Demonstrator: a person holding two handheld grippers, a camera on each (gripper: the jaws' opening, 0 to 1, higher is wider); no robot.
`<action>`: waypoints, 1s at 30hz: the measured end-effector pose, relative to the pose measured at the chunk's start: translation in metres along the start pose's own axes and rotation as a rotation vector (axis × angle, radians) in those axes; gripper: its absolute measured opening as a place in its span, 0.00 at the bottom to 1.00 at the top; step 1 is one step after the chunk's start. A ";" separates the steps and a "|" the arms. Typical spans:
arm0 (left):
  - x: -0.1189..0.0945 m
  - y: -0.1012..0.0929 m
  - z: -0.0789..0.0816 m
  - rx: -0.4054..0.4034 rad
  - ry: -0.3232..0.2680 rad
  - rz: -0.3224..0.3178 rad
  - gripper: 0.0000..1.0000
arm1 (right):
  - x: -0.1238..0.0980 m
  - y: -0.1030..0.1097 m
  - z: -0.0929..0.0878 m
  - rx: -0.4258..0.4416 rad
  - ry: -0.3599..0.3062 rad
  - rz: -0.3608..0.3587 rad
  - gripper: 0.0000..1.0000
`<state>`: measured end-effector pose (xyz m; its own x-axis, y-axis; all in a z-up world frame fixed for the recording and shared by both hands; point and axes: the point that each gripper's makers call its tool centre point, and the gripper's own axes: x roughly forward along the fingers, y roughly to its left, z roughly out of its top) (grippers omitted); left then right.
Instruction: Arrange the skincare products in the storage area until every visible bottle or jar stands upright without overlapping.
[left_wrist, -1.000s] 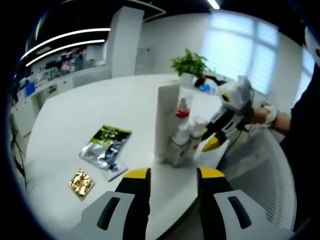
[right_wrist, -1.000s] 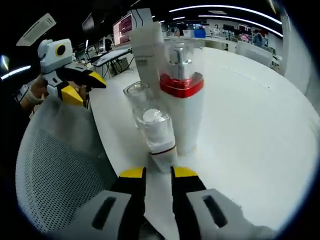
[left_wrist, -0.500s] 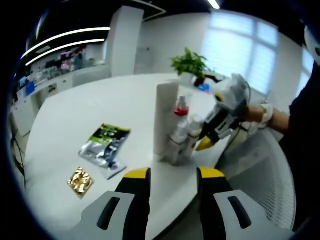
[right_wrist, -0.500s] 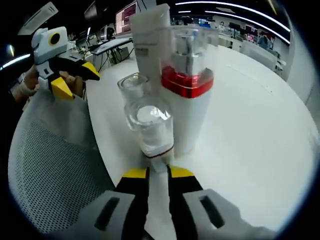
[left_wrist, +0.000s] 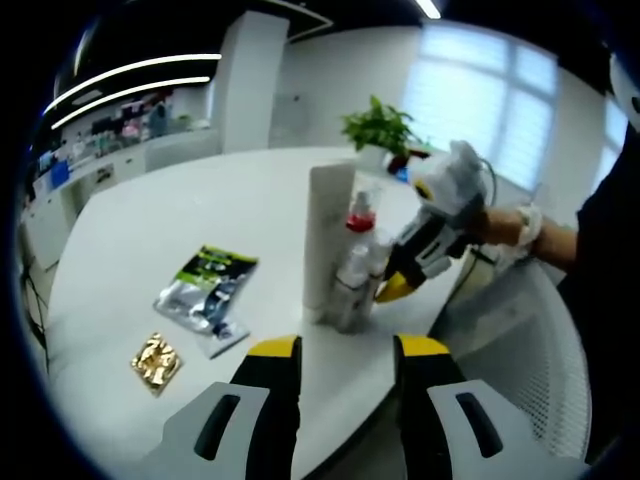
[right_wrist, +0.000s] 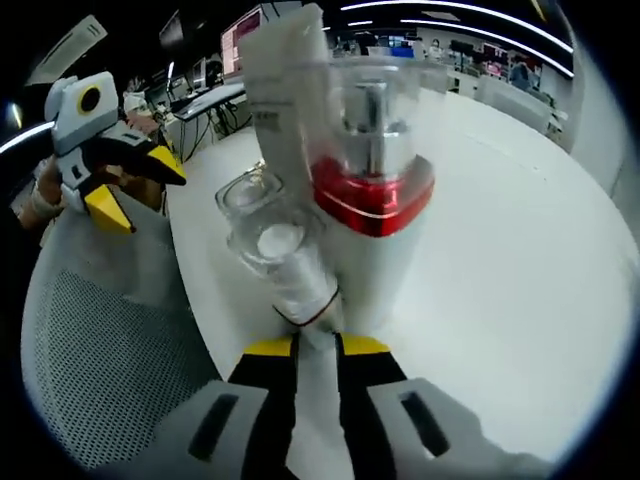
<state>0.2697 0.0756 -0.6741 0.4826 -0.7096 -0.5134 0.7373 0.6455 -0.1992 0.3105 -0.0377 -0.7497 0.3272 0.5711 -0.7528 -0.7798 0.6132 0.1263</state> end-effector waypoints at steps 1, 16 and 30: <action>0.000 0.000 0.000 -0.001 -0.001 0.000 0.33 | 0.001 0.000 0.000 0.011 0.000 0.001 0.16; 0.012 -0.003 0.001 0.021 0.050 -0.024 0.31 | 0.004 0.000 0.001 0.052 -0.015 -0.001 0.19; 0.064 -0.011 0.003 0.108 0.210 -0.097 0.29 | 0.003 -0.001 -0.001 0.034 -0.022 -0.017 0.17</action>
<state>0.2939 0.0220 -0.7023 0.3070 -0.6852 -0.6605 0.8270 0.5356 -0.1712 0.3114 -0.0370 -0.7521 0.3522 0.5716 -0.7411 -0.7555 0.6410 0.1354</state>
